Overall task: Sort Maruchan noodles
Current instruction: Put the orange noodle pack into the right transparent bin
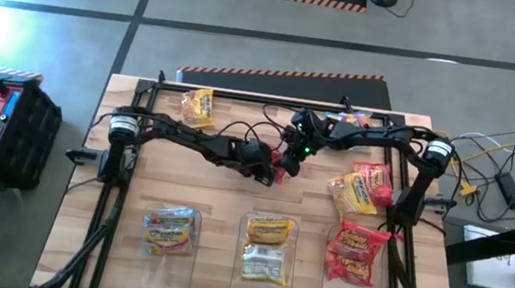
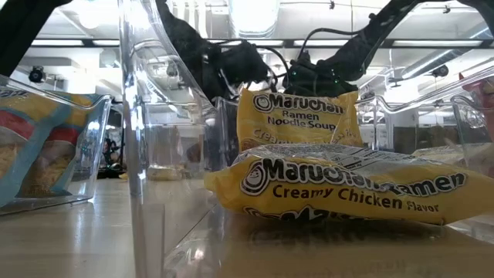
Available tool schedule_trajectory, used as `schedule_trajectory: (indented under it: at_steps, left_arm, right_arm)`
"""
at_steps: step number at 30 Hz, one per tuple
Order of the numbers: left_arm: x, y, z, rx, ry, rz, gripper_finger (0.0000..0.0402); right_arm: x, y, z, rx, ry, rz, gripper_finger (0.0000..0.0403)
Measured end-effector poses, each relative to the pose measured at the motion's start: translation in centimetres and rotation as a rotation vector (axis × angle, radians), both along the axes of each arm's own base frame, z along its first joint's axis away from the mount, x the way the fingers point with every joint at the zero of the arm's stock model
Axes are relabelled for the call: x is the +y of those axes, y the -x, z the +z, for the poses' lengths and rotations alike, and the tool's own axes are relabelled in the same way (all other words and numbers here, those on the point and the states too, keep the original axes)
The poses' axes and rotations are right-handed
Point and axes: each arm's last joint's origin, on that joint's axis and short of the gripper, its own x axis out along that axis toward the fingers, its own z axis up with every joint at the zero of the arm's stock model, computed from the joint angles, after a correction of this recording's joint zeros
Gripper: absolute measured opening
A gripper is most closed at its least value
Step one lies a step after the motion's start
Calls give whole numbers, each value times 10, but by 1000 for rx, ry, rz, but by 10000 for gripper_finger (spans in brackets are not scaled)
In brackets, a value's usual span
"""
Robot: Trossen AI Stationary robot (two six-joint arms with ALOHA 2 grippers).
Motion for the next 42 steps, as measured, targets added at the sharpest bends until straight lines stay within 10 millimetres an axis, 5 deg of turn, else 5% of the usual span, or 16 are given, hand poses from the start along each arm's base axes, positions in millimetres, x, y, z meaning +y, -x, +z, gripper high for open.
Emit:
schedule_trajectory:
  at_steps: [12, 28, 42]
  left_arm:
    - [-4, 8, 48, -112, -27, -39, 134]
    - [-29, 54, 89, 67, -113, 134, 134]
    - [-55, 69, 67, 63, 12, 404, 134]
  right_arm:
    - [-1, 1, 0, 5, 3, 2, 123]
    - [-1, 19, 11, 81, 8, 29, 102]
    - [11, 38, 39, 123, -13, 127, 102]
